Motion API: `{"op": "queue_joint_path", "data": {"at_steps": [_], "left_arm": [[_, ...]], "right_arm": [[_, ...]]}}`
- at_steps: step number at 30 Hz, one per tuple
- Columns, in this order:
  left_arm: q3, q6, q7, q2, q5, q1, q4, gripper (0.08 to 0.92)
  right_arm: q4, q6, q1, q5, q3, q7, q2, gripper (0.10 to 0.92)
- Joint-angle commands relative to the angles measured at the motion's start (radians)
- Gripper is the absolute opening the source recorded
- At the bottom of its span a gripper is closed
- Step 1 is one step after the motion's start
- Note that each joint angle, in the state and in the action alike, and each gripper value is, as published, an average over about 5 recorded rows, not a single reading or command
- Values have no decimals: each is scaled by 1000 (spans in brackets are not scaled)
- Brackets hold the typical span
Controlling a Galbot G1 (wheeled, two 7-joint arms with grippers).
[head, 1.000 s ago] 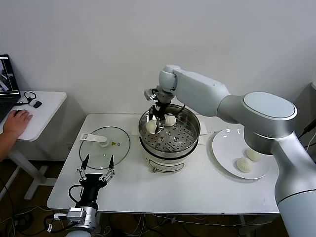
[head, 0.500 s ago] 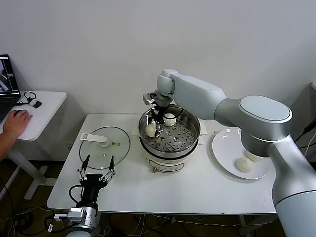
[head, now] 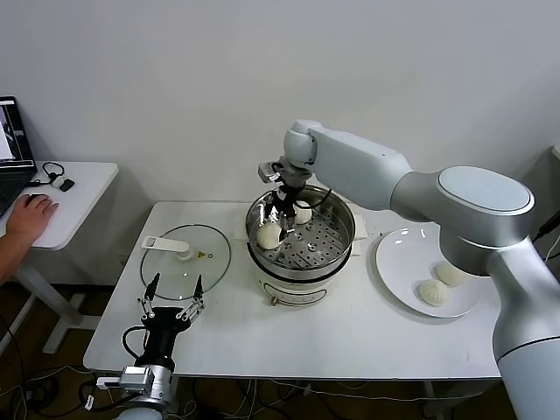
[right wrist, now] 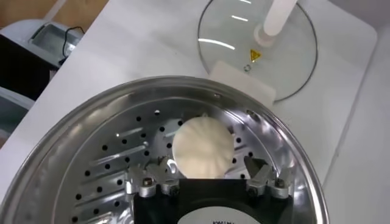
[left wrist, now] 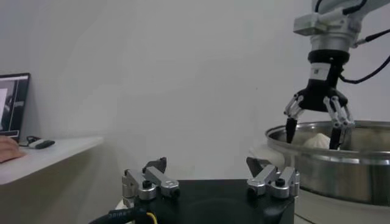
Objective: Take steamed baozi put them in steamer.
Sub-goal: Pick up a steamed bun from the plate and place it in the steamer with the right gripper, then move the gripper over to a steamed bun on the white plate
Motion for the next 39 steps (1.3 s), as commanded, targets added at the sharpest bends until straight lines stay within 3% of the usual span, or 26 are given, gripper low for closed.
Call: {"op": "queue_joint_path", "data": {"at_steps": [1, 10, 22, 30, 39], "left_arm": [[2, 3, 1, 1, 0, 0, -1, 823], [6, 7, 2, 2, 2, 4, -8, 823], [2, 13, 1, 1, 11, 4, -12, 823], [0, 17, 13, 3, 13, 12, -15, 823], [0, 15, 11, 1, 16, 18, -16, 823]], "right_arm": [[203, -10, 134, 100, -58, -7, -201, 823], [331, 31, 252, 117, -98, -26, -481, 823], [405, 101, 132, -46, -21, -55, -796, 823], [409, 140, -107, -212, 162, -61, -889, 823], [401, 171, -377, -380, 349, -58, -890, 823]]}}
